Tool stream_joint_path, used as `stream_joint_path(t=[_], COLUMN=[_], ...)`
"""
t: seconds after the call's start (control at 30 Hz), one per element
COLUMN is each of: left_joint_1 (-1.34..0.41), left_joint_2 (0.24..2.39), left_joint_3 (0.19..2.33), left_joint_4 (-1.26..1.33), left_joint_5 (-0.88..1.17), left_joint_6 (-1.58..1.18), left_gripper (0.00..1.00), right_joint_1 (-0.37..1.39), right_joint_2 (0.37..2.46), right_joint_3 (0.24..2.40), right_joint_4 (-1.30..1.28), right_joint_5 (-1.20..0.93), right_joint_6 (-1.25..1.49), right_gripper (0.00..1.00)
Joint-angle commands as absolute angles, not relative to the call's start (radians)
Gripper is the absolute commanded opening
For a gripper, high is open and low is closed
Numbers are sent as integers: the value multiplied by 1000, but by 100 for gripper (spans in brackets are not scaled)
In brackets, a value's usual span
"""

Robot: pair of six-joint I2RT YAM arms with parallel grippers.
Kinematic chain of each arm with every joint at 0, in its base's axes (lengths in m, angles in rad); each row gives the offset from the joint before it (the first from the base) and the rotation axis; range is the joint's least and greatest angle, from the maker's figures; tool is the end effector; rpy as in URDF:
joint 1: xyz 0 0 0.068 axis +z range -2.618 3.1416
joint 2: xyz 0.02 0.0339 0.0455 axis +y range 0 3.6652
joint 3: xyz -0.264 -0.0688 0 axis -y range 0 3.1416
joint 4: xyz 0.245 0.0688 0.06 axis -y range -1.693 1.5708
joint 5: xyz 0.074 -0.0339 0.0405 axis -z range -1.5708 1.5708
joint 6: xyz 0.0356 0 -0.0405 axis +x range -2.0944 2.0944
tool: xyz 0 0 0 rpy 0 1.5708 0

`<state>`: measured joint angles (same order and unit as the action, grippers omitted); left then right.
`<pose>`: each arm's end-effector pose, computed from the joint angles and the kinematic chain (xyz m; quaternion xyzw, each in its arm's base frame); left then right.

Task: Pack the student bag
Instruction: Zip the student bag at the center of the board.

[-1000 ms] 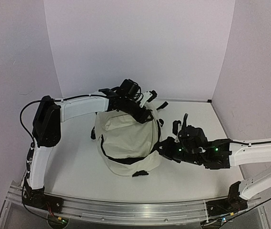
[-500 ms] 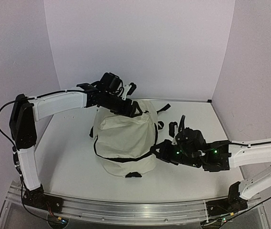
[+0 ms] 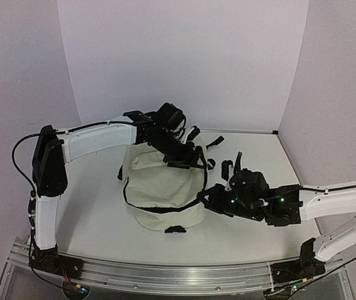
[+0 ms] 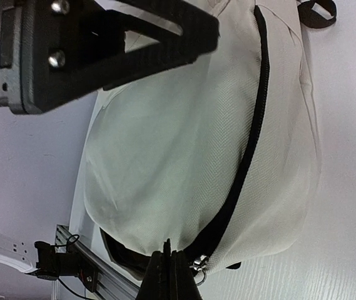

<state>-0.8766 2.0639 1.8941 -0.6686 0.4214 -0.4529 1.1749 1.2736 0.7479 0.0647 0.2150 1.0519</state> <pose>0.2881 -0.3688 0.2846 0.2652 0.8769 -0.3697 0.1551 0.1158 0.2574 0.2465 0.0045 0.8469 0.4297 0.3131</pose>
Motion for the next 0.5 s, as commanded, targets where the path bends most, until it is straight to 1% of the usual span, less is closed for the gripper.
stream_joint_path(t=[0.0, 0.03, 0.1, 0.33, 0.4, 0.47], left_joint_1=[-893, -898, -903, -910, -911, -913], left_joint_2=[2109, 2121, 2139, 2164, 2169, 2174], left_joint_3=[1968, 1975, 1985, 1981, 1983, 1984], left_joint_4=[-778, -796, -814, -747, -726, -715], left_joint_5=[444, 439, 442, 508, 520, 529], left_joint_6=[-478, -474, -470, -503, -513, -521], left_gripper=[77, 76, 69, 39, 36, 29], right_joint_1=[1189, 1189, 1189, 1189, 1189, 1189], right_joint_2=[1255, 1253, 1249, 1245, 1242, 1236], right_joint_3=[759, 758, 756, 751, 745, 742], right_joint_4=[126, 126, 126, 126, 126, 125], right_joint_5=[238, 240, 245, 251, 254, 256], right_joint_6=[1051, 1050, 1048, 1046, 1047, 1048], right_gripper=[0, 0, 0, 0, 0, 0])
